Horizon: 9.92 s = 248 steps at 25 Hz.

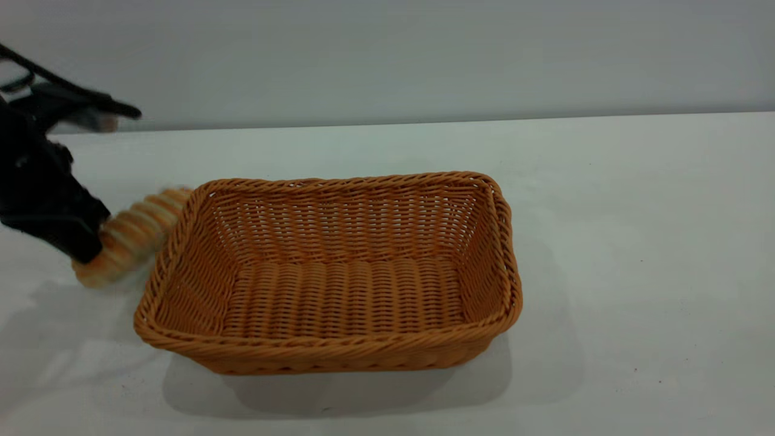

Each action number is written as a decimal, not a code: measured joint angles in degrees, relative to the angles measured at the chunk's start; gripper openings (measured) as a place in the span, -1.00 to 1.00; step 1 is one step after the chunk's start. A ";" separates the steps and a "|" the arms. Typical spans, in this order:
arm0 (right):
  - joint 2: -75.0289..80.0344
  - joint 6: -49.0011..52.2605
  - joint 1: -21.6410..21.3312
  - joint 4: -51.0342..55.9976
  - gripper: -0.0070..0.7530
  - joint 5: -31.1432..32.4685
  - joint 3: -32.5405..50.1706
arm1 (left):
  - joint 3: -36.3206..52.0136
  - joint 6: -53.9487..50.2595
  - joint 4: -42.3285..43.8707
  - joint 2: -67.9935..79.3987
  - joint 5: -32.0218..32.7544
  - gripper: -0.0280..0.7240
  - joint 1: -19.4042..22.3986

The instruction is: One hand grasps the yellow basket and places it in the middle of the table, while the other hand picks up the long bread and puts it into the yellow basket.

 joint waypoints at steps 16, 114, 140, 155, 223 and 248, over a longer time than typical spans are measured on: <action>0.00 0.32 0.52 0.00 -0.14 -0.30 0.00 | 0.05 4.40 -2.98 -17.34 6.35 -0.92 -5.85; 0.00 7.50 5.07 -1.28 -0.28 6.84 0.00 | -4.42 -14.95 8.87 -69.57 36.12 -0.03 -18.46; 0.00 5.42 5.09 -2.80 -0.28 6.02 1.21 | 19.14 -21.79 6.62 -111.32 46.82 -0.03 -18.46; 0.00 5.38 5.09 -2.80 -0.28 6.02 1.26 | 29.09 -19.22 6.06 -115.31 46.77 -0.03 -18.46; 0.00 5.38 2.54 -3.41 -0.28 6.02 1.26 | 31.01 -19.21 6.24 -115.31 46.25 -0.05 -3.54; 0.00 5.38 2.54 -3.41 -0.28 6.02 1.26 | 31.01 -19.26 6.24 -115.31 46.19 -0.05 -1.25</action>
